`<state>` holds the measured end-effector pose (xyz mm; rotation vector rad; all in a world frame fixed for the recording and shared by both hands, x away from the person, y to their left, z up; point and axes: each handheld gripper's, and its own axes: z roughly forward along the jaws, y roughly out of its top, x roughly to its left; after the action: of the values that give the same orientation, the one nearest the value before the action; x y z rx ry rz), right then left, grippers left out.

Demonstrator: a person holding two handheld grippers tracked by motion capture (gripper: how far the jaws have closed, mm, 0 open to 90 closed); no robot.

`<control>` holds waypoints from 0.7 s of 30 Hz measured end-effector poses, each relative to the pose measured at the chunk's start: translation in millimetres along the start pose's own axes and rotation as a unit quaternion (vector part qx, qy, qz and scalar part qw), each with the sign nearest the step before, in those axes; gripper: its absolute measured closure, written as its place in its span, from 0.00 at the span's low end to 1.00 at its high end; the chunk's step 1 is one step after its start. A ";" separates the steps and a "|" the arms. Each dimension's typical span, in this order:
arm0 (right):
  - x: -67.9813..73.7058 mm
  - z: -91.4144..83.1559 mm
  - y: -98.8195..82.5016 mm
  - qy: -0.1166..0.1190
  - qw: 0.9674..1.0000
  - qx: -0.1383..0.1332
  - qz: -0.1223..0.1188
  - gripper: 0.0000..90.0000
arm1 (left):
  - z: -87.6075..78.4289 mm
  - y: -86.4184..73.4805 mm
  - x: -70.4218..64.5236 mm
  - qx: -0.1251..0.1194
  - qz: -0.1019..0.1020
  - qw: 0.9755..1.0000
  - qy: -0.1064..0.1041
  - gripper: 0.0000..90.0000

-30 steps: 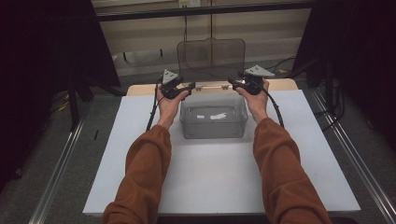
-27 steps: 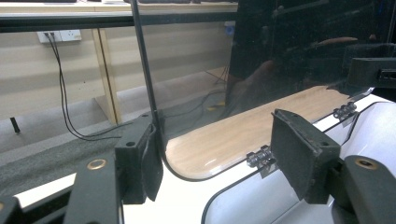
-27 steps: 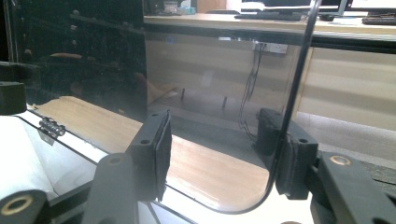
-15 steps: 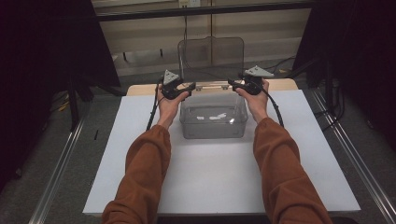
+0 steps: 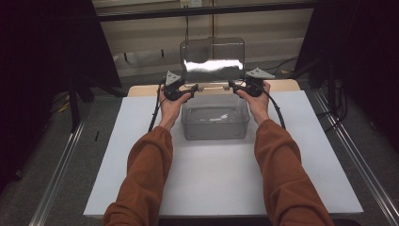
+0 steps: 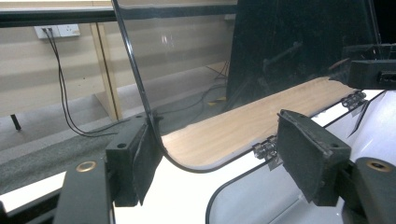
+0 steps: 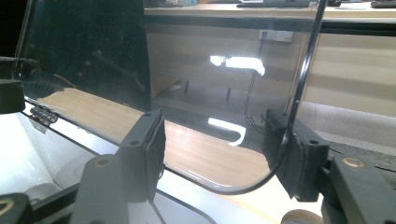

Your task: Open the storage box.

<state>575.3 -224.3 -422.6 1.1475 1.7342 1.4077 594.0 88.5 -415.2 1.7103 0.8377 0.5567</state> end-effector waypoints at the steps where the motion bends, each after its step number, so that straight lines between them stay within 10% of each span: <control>1: -0.1 0.2 -0.2 0.000 1.000 0.000 0.001 0.42 | 0.3 -0.4 -0.1 0.000 0.001 1.000 0.000 0.33; 21: -3.3 4.0 -8.7 0.002 0.998 0.003 0.064 0.32 | 5.3 -12.0 1.0 0.038 -0.025 0.999 -0.012 0.23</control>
<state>578.1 -226.0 -432.2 1.2786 1.6943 1.4814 595.4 87.8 -428.3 1.7568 0.8919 0.4754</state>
